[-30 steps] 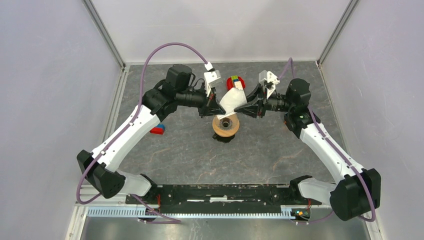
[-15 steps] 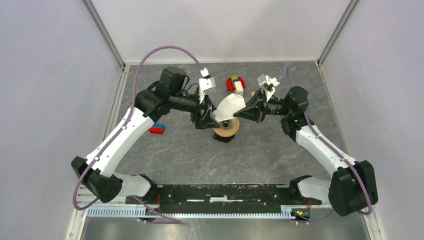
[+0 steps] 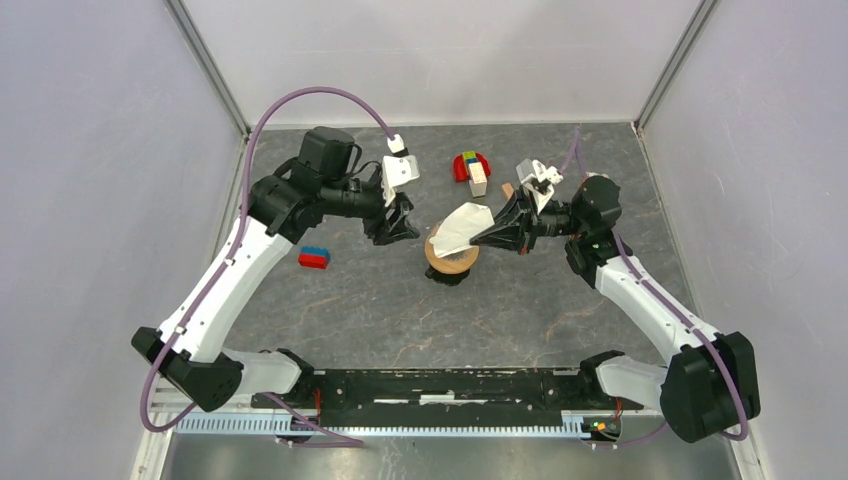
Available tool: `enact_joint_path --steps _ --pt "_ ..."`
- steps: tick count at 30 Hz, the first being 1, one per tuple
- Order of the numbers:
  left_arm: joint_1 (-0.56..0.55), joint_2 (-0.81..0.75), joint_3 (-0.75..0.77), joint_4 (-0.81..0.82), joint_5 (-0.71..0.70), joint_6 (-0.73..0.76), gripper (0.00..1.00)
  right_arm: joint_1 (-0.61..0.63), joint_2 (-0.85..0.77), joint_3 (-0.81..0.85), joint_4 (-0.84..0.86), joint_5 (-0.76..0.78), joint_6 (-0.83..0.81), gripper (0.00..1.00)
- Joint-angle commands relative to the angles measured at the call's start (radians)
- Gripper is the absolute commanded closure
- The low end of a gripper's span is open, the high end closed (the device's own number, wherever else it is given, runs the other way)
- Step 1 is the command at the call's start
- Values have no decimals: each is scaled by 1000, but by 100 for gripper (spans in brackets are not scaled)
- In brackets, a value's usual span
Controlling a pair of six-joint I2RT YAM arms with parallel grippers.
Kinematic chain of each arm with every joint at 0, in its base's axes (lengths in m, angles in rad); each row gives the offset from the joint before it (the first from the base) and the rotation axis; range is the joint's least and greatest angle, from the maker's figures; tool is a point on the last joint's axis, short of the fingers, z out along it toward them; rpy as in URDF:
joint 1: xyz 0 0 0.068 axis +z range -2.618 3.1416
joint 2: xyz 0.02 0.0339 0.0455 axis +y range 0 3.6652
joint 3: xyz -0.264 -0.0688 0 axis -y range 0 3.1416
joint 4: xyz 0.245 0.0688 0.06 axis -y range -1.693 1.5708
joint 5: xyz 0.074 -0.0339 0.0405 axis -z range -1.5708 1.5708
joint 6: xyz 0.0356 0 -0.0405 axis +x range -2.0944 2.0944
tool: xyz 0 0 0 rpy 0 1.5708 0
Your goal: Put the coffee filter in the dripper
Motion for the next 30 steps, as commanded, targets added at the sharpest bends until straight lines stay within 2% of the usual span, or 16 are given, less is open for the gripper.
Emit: enact_joint_path --steps 1,5,12,30 --pt "5 6 -28 116 13 -53 37 2 -22 -7 3 -17 -20 100" --pt "2 17 -70 188 83 -134 37 3 -12 0 1 -3 -13 100" --pt "2 21 -102 242 113 -178 37 3 -7 2 3 7 -11 100" --pt "1 -14 -97 169 142 -146 37 3 12 15 -16 27 -13 100"
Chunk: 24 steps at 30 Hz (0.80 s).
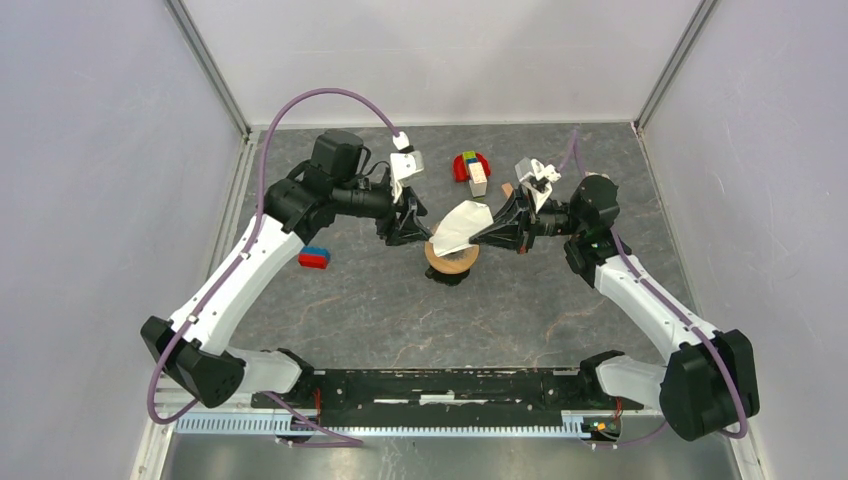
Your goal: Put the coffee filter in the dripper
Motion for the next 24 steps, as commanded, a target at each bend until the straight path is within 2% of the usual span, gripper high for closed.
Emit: enact_joint_path --steps 1,9,24 --pt "0 -38 8 -23 36 5 38 3 6 18 0 11 -13 100" --pt "1 -43 1 -39 55 15 38 2 13 27 -11 20 -15 100" --pt "-1 12 5 78 80 -58 39 2 2 25 -10 26 -11 100"
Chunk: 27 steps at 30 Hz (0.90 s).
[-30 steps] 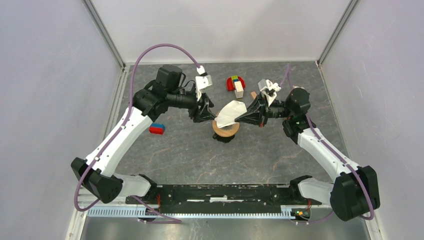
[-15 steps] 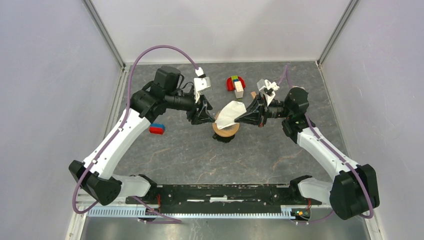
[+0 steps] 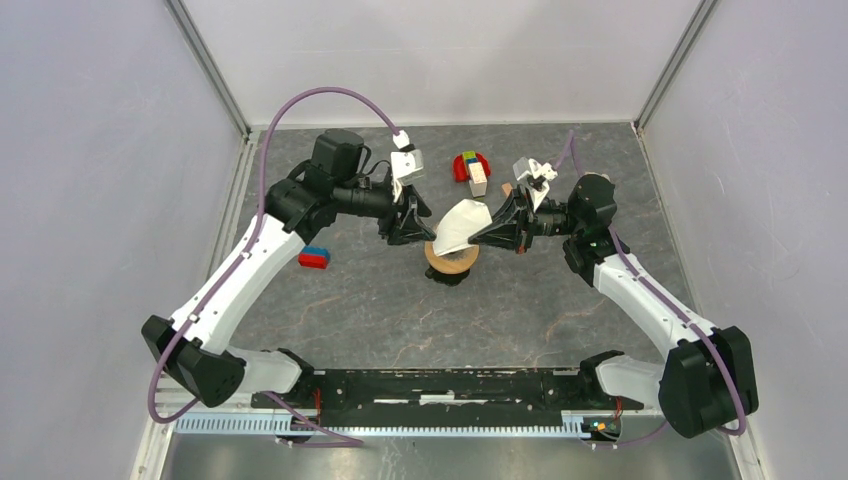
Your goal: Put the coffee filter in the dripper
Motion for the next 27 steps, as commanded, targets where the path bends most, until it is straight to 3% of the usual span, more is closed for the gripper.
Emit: enact_joint_path --steps 1,27 --pt "-1 19 10 59 25 -41 39 2 -14 23 18 16 -10 100" --pt "-1 18 -10 122 -56 -63 45 2 -29 11 36 -6 -14 100"
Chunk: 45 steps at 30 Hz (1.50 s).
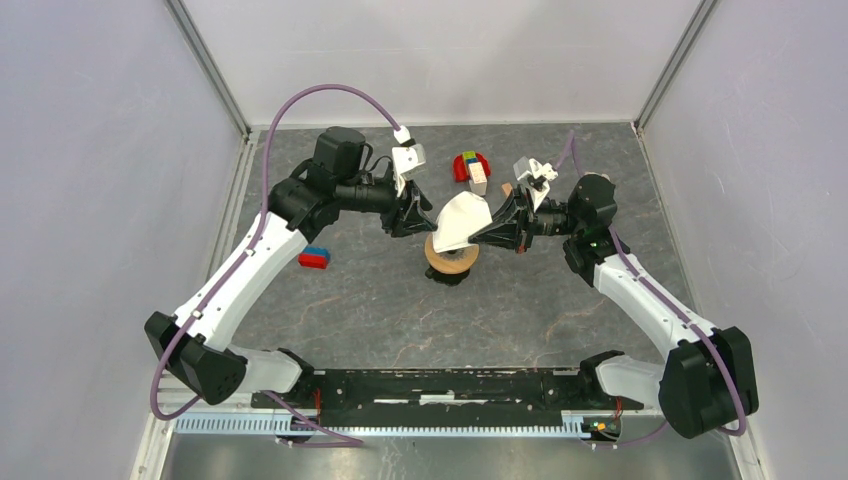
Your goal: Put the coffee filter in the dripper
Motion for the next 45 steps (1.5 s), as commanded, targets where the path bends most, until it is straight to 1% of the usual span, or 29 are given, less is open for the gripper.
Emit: enact_joint_path --steps 1,10,16,21,26,32,41,45 --pt "-1 -1 -3 54 2 -39 46 1 -28 10 36 -15 -8 100" --pt "16 -25 -46 58 4 -38 48 2 -40 -10 63 -18 -10 100" --pt "45 -42 -77 100 30 -77 48 2 -42 -16 75 -18 -5 100" --pt "45 -17 -65 148 66 -121 49 2 -41 -18 83 -16 2 100" --pt "51 -22 -42 116 73 -103 49 2 -47 -26 77 -17 -9 100" --pt "55 -48 -10 -17 83 -19 49 1 -33 -16 64 -2 -9 100" --pt "53 -30 -30 54 163 -99 49 0 -32 -7 38 8 -20 100" --pt "52 -29 -34 66 176 -115 49 -1 -31 -6 20 14 -37 100"
